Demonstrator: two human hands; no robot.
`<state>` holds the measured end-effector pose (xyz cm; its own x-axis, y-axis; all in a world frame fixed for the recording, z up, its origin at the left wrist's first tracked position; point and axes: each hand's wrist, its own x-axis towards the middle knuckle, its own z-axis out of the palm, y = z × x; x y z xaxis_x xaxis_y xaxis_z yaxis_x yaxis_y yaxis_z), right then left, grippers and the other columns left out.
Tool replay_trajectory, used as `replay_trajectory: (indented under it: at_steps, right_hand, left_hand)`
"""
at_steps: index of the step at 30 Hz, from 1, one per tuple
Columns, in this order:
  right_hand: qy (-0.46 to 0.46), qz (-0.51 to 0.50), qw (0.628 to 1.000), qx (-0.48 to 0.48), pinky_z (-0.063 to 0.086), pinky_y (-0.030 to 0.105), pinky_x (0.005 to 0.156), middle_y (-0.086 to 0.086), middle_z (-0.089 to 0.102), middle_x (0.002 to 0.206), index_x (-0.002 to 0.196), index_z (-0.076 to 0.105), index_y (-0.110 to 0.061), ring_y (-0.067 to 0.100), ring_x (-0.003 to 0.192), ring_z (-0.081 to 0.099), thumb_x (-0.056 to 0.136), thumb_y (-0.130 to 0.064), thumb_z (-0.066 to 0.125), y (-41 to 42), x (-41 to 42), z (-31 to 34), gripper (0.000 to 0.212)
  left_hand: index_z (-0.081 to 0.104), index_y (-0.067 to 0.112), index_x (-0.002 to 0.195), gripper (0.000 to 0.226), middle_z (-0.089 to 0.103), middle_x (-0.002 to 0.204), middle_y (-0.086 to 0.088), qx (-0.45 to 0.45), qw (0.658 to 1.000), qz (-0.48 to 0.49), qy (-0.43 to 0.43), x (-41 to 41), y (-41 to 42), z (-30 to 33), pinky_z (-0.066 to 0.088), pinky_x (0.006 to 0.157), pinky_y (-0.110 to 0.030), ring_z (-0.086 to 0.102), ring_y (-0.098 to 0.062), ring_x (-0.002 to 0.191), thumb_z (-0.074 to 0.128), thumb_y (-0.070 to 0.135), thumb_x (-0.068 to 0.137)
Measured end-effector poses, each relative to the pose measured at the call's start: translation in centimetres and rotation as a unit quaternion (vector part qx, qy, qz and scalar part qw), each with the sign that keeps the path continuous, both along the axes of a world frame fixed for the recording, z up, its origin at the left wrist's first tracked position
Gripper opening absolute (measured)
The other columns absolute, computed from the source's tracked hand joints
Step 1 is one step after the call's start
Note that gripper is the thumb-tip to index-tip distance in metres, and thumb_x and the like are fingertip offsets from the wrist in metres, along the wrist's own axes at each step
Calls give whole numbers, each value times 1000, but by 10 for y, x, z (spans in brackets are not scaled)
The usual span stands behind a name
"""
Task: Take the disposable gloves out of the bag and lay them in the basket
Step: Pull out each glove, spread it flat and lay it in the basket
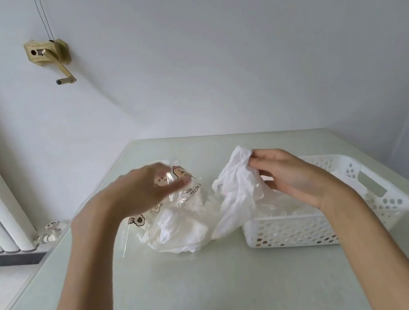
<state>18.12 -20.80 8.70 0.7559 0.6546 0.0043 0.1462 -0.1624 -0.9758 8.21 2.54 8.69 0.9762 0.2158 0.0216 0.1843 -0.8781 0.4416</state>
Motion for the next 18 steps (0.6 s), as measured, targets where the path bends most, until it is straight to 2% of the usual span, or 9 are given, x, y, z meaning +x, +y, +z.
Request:
replay_trajectory:
  at_steps: [2, 4, 7, 9, 12, 13, 15, 17, 18]
  right_hand:
    - [12, 25, 1000, -1, 46, 22, 70, -3, 68, 84, 93, 69, -17, 9, 77, 62, 101, -20, 43, 6, -5, 0, 27]
    - [17, 40, 999, -11, 47, 23, 73, -2, 68, 83, 94, 69, -14, 11, 78, 61, 102, -22, 42, 10, -8, 1, 29]
    - [10, 35, 998, -49, 49, 26, 79, 1, 68, 92, 104, 68, -10, 12, 83, 63, 103, -27, 40, 9, -8, -1, 33]
    - [13, 18, 997, -68, 50, 30, 83, -1, 67, 97, 109, 65, -15, 11, 86, 64, 99, -42, 42, 6, -10, 0, 37]
    - [-55, -4, 988, -147, 44, 26, 88, -18, 58, 114, 133, 44, -34, -2, 100, 57, 71, -75, 48, -1, -22, 10, 74]
    - [-79, 5, 984, -158, 39, 23, 88, -23, 52, 114, 139, 32, -38, -7, 102, 52, 63, -75, 51, -1, -28, 14, 87]
    - [-115, 14, 978, -173, 37, 23, 91, -23, 44, 117, 141, 17, -41, -3, 107, 50, 62, -68, 61, 2, -36, 17, 94]
    - [-179, -36, 969, -168, 45, 26, 90, -16, 49, 118, 136, 32, -34, 6, 104, 56, 71, -52, 75, 5, -33, 13, 79]
    - [-210, -78, 964, -143, 49, 26, 84, -12, 57, 112, 125, 47, -28, 7, 94, 61, 75, -41, 76, 5, -29, 13, 59]
  left_hand:
    - [43, 35, 136, 84, 49, 136, 20, -62, 993, -25, -98, 3, -13, 5, 43, 102, -33, 51, -2, 121, 39, 84, 68]
    - [45, 34, 135, 79, 52, 133, 18, -147, 977, -97, -118, 8, -29, 5, 45, 100, -26, 53, 2, 118, 54, 76, 68]
    - [64, 30, 110, 35, 71, 99, 12, -171, 969, -124, -131, 17, -45, 0, 53, 84, -21, 67, 3, 90, 70, 45, 78]
    - [71, 28, 89, 10, 73, 78, 10, -161, 968, -88, -169, 22, -49, -2, 56, 76, -28, 69, -3, 74, 72, 35, 82]
    - [70, 32, 73, 9, 71, 68, 12, -160, 962, -28, -220, 24, -53, -5, 53, 68, -29, 66, -4, 63, 72, 37, 80]
    - [69, 31, 71, 11, 70, 66, 12, -165, 957, -8, -240, 24, -53, -4, 51, 65, -29, 64, -5, 59, 72, 38, 80]
    - [68, 29, 69, 13, 69, 65, 10, -188, 947, 15, -260, 24, -53, -2, 51, 62, -31, 63, -9, 56, 71, 37, 79]
    - [70, 28, 72, 13, 71, 68, 8, -208, 944, 11, -254, 23, -51, 1, 54, 66, -36, 67, -15, 61, 72, 39, 78]
    - [70, 28, 72, 13, 71, 69, 7, -209, 945, 11, -251, 21, -49, 2, 54, 67, -36, 68, -15, 64, 74, 40, 77]
